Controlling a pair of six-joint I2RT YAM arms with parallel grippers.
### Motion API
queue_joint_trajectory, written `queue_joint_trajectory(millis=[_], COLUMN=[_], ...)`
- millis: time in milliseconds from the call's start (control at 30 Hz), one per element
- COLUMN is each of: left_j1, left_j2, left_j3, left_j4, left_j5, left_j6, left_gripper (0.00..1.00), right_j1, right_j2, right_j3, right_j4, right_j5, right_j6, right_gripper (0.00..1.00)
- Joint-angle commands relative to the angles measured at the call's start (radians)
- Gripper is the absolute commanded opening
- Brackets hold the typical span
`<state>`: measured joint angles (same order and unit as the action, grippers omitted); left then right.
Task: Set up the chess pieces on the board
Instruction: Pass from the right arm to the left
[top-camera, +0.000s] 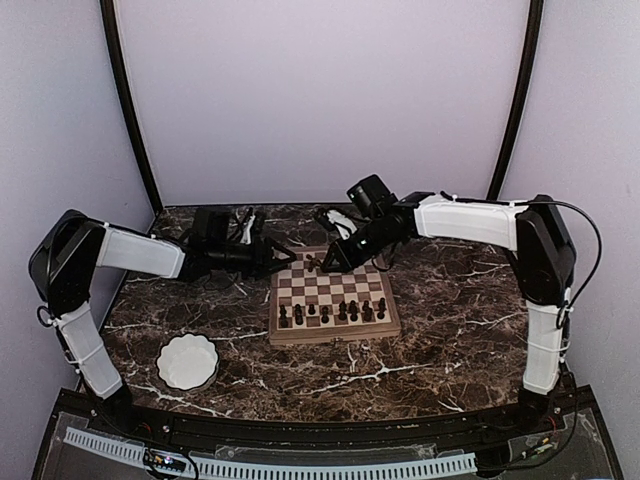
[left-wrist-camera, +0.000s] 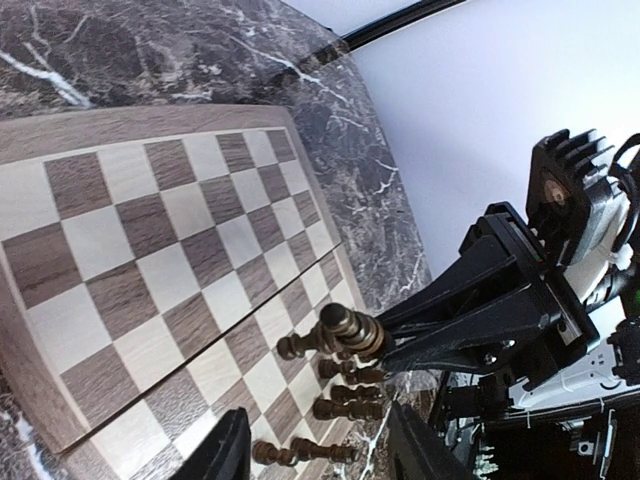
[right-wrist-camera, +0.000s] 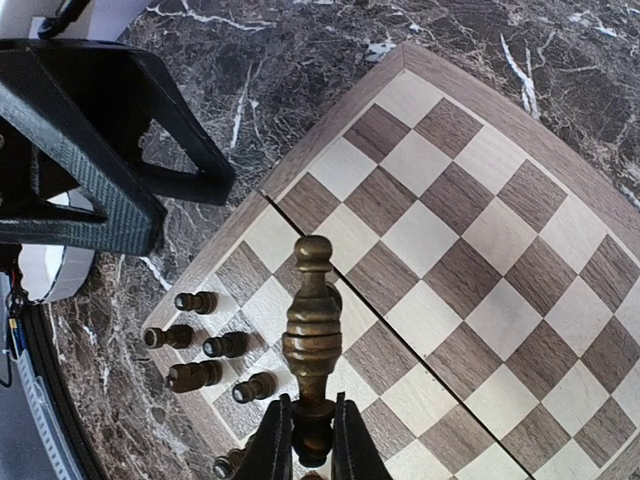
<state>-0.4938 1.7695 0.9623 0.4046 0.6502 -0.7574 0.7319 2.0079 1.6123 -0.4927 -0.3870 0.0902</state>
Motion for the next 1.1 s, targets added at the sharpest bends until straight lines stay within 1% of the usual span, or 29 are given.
queue_joint_trajectory(millis=[0,133,233,433,667,833,933,1067], left_j1=[0.0,0.0,0.0,-0.001,-0.002,-0.005,-0.009,-0.011], left_j2=[0.018,0.04,0.057,0.112,0.134,0.169,0.179,0.179], left_j3=[-0.046,-0.06,-0.058,-0.042,-0.01,0.017,0.043,0.048], left_j4=[0.338,0.437,0.48,0.633,0.612,0.704,0.717,0.738], left_j5=[0.076,0.081,0.096,0.162,0.197,0.241,0.264,0.261], left_j6=[-0.098,-0.133,-0.155,-0.22,-0.209,-0.275,-0.288,-0.309], left_gripper=[0.5,0.52,0.53,0.55,0.57,0.58,0.58,0.57], right_j1=[-0.017,-0.032,-0.039,-0.048,-0.057,-0.058,-0.06,-0.066], right_j2=[-0.08,-0.106,-0.114,-0.123,-0.122,-0.118,-0.116,-0.111], right_j3=[-0.002,0.002,0.005,-0.008,-0.012,-0.021,-0.022,-0.015], right_j4=[0.078,0.108,0.113,0.145,0.175,0.19,0.195,0.195], right_j5=[-0.082,-0.124,-0.139,-0.172,-0.197,-0.215,-0.217,-0.219], right_j6=[0.086,0.129,0.146,0.189,0.214,0.228,0.231,0.232], right_gripper=[0.01,0.01,0.01,0.01,0.01,0.02,0.02,0.02])
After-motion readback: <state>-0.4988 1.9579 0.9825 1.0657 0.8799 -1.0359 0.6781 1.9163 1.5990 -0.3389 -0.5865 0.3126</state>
